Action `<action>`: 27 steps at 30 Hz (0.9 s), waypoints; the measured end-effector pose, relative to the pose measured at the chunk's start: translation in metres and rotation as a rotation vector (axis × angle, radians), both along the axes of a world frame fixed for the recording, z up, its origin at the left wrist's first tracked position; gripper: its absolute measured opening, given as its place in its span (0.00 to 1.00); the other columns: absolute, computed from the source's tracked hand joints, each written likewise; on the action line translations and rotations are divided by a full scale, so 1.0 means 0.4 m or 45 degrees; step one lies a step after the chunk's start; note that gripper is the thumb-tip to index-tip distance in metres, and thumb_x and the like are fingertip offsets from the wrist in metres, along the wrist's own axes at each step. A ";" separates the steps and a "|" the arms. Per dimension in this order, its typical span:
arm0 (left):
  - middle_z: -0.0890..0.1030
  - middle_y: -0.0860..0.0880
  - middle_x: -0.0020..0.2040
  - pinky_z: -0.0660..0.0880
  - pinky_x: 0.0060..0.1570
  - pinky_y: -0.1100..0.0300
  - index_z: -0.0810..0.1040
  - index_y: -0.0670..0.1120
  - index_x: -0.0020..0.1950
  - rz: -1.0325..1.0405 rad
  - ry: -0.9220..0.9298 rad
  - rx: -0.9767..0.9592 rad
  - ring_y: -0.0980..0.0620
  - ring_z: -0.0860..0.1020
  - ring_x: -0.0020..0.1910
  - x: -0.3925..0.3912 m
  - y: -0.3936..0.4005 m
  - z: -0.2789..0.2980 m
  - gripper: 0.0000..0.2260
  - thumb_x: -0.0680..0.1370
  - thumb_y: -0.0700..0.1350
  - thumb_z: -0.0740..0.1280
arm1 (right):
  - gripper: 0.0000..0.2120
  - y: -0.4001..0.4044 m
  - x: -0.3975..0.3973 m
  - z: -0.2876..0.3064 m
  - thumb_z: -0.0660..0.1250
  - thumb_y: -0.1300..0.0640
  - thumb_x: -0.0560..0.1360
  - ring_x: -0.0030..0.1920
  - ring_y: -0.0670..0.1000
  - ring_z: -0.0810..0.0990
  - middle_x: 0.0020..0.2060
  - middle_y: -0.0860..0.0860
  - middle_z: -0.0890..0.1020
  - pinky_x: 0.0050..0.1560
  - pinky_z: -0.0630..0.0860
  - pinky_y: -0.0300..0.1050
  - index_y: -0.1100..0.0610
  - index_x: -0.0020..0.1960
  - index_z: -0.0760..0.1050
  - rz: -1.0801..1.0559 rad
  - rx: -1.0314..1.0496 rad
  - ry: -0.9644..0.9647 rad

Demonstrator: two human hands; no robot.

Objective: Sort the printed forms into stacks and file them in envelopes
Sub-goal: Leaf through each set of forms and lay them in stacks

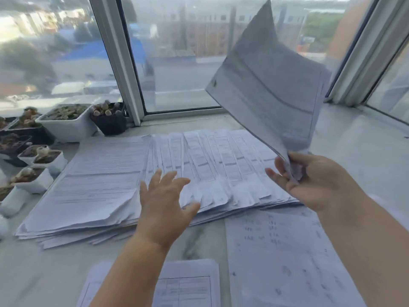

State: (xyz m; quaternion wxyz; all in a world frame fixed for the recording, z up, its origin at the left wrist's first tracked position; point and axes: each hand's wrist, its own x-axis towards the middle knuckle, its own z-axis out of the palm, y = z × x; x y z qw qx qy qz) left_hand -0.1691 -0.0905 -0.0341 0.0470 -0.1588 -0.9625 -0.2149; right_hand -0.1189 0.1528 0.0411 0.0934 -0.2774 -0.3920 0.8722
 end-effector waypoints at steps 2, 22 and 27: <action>0.62 0.54 0.75 0.45 0.74 0.48 0.67 0.57 0.70 0.000 -0.130 -0.025 0.50 0.51 0.76 -0.032 0.011 -0.044 0.29 0.71 0.62 0.67 | 0.06 -0.024 -0.053 -0.037 0.60 0.65 0.80 0.28 0.49 0.81 0.29 0.52 0.82 0.48 0.79 0.60 0.58 0.51 0.75 0.081 -0.084 0.024; 0.74 0.59 0.42 0.65 0.40 0.75 0.79 0.56 0.50 -0.076 0.042 0.545 0.59 0.74 0.42 -0.049 -0.017 -0.105 0.16 0.77 0.35 0.60 | 0.08 -0.120 -0.159 -0.204 0.64 0.68 0.75 0.32 0.52 0.83 0.34 0.56 0.83 0.37 0.78 0.70 0.61 0.52 0.73 0.422 -0.139 -0.105; 0.71 0.59 0.46 0.65 0.47 0.70 0.79 0.54 0.50 -0.155 -0.014 0.352 0.58 0.71 0.49 -0.043 -0.008 -0.109 0.08 0.72 0.51 0.70 | 0.05 -0.138 -0.170 -0.210 0.63 0.69 0.76 0.32 0.53 0.83 0.34 0.57 0.83 0.38 0.79 0.67 0.62 0.48 0.75 0.483 -0.178 -0.050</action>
